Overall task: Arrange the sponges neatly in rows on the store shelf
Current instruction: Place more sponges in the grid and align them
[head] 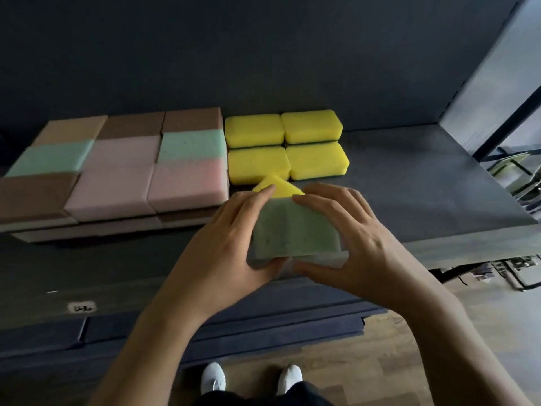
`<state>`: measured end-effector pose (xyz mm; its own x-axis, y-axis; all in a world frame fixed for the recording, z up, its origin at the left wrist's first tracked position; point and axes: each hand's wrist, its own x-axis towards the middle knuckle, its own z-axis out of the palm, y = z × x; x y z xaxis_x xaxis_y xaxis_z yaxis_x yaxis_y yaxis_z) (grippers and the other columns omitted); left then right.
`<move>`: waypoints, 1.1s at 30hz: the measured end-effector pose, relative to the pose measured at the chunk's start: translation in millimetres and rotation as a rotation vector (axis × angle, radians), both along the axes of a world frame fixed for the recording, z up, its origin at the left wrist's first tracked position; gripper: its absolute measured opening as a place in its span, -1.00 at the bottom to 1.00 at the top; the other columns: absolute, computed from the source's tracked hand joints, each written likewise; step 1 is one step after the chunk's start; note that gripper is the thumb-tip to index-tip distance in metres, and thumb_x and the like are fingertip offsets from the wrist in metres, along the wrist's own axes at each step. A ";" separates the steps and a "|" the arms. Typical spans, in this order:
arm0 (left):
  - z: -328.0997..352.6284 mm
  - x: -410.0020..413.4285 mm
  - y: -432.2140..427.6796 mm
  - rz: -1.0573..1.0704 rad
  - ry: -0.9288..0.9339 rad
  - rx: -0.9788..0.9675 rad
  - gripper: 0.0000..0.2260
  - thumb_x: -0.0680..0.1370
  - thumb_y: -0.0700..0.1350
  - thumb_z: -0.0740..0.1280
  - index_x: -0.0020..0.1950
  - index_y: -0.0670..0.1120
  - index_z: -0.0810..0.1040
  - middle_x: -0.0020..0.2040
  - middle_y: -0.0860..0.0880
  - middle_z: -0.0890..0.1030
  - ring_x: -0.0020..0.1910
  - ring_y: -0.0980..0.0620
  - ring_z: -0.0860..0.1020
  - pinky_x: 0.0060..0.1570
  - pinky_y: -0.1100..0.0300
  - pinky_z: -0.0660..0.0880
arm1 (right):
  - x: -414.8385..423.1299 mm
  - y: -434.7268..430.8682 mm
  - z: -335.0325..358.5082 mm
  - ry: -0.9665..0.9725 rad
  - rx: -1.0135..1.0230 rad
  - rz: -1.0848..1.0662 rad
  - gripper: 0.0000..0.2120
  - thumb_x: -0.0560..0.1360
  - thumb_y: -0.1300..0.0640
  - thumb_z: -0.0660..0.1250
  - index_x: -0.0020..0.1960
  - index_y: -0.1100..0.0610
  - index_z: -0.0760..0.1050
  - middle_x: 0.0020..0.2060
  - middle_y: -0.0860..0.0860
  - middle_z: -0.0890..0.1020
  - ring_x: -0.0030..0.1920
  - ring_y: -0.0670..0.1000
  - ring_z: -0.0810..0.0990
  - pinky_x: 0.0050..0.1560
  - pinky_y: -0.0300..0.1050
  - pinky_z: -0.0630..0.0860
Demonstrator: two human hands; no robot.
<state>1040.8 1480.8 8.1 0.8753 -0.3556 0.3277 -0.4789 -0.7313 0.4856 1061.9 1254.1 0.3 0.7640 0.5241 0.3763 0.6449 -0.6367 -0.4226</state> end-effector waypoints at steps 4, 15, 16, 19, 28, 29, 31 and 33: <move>-2.1 -9.5 17.8 0.044 0.001 0.065 -0.24 0.42 0.16 0.44 0.53 -0.04 0.23 0.42 0.03 0.33 0.37 0.08 0.35 0.24 0.14 0.46 | 1.9 19.5 -5.7 0.024 0.036 0.042 -0.33 0.43 -0.15 0.43 0.42 0.12 0.36 0.32 0.00 0.43 0.33 0.01 0.41 0.29 -0.07 0.45; 1.3 -20.9 81.3 0.021 -0.046 0.071 -0.35 0.44 0.15 0.44 0.43 -0.10 0.39 0.35 0.02 0.41 0.30 0.06 0.43 0.19 0.13 0.50 | -13.1 85.8 3.5 -0.082 -0.084 0.035 -0.40 0.43 -0.10 0.48 0.37 0.10 0.43 0.39 0.00 0.42 0.45 0.07 0.32 0.36 0.08 0.38; 1.5 -22.4 88.3 0.023 -0.050 0.068 -0.35 0.44 0.17 0.42 0.43 -0.11 0.40 0.35 0.01 0.42 0.30 0.05 0.44 0.19 0.14 0.49 | -16.4 93.3 4.1 -0.091 -0.096 0.034 -0.41 0.42 -0.09 0.49 0.37 0.11 0.44 0.40 0.00 0.42 0.45 0.07 0.32 0.36 0.08 0.38; 0.0 -27.1 107.2 -0.006 -0.042 0.075 -0.34 0.42 0.16 0.43 0.42 -0.13 0.40 0.35 0.00 0.42 0.30 0.05 0.44 0.20 0.15 0.49 | -26.2 111.9 6.9 -0.108 -0.121 0.023 -0.43 0.42 -0.07 0.51 0.35 0.10 0.46 0.40 0.01 0.44 0.45 0.06 0.35 0.34 0.05 0.40; -1.9 -32.8 145.1 -0.110 -0.043 0.018 -0.37 0.44 0.16 0.37 0.43 -0.12 0.38 0.35 0.00 0.42 0.33 0.03 0.42 0.22 0.14 0.47 | -51.2 151.5 10.7 -0.140 -0.218 -0.042 -0.53 0.49 -0.07 0.45 0.31 0.11 0.52 0.42 0.06 0.44 0.44 0.10 0.37 0.32 0.10 0.42; -1.8 -31.6 147.5 -0.124 -0.044 0.016 -0.38 0.47 0.19 0.33 0.42 -0.11 0.38 0.36 0.00 0.42 0.33 0.03 0.42 0.22 0.17 0.46 | -52.8 153.8 11.3 -0.137 -0.220 -0.046 -0.55 0.50 -0.07 0.44 0.31 0.12 0.53 0.41 0.07 0.44 0.43 0.11 0.39 0.30 0.11 0.44; -1.9 -29.7 151.6 -0.153 -0.040 0.019 -0.38 0.48 0.22 0.29 0.43 -0.11 0.37 0.36 0.02 0.41 0.34 0.05 0.41 0.22 0.16 0.46 | -55.1 156.5 11.6 -0.122 -0.221 -0.051 -0.58 0.52 -0.06 0.43 0.31 0.11 0.54 0.40 0.09 0.45 0.39 0.13 0.42 0.24 0.11 0.48; -1.3 -29.6 156.0 -0.174 -0.020 0.024 -0.37 0.47 0.19 0.33 0.45 -0.10 0.36 0.38 0.03 0.39 0.36 0.06 0.39 0.25 0.18 0.45 | -56.4 157.4 11.2 -0.115 -0.215 -0.050 -0.60 0.54 -0.06 0.41 0.31 0.09 0.55 0.39 0.09 0.46 0.38 0.13 0.43 0.21 0.10 0.50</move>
